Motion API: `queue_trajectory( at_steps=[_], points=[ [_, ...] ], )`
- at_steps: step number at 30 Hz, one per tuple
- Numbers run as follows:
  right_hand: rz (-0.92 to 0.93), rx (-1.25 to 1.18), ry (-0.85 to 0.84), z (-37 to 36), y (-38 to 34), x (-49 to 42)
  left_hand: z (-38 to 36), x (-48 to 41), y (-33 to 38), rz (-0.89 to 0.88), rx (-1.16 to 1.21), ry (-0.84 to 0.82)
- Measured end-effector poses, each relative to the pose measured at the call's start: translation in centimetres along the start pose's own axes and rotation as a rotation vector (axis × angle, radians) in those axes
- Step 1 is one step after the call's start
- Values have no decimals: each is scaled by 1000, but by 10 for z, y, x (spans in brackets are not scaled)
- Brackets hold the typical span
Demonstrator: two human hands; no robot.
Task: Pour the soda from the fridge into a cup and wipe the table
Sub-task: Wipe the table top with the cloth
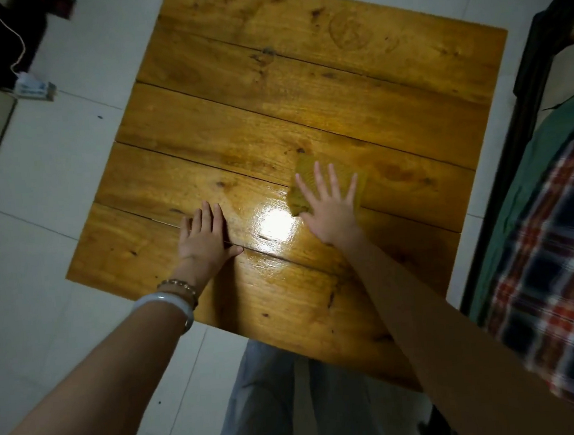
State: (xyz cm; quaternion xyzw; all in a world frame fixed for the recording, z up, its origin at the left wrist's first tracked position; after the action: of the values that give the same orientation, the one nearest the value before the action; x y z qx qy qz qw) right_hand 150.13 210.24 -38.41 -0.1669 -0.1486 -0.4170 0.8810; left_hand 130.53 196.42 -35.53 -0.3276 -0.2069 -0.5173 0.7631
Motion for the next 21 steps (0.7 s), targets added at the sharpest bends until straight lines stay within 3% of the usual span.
queue_trajectory(
  at_steps=[4,7,10,13,17,19,21],
  points=[
    [360,96,-150,-40,-40,74,-6,3,-5,-10,50,43],
    [457,108,-164,-60,0,126,-7,4,-6,-29,70,70],
    [359,149,-148,-53,60,128,-7,3,-5,-25,77,69],
    [88,26,-39,-23,95,75,-6,3,-4,-3,54,39],
    [-240,-151,30,16,51,-3,-1,2,3,18,13,19],
    [-188,-174,1,18,6,-16,-1,0,4,20,10,24],
    [43,-83,-53,1,-35,1,-5,1,2,12,38,43]
  ],
)
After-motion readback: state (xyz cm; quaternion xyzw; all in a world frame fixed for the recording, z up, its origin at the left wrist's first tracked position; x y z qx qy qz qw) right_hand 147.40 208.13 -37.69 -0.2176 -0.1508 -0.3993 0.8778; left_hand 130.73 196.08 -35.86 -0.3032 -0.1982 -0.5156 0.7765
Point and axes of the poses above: each hand's wrist, its own x-axis away from the middle knuckle, its own z-axis out of the back of the hand, y = z × x, the point moved 2 cm from there along -x, towards the middle knuckle, and after that the axes turned 4 degrees about -x, right-handed, at the moved point
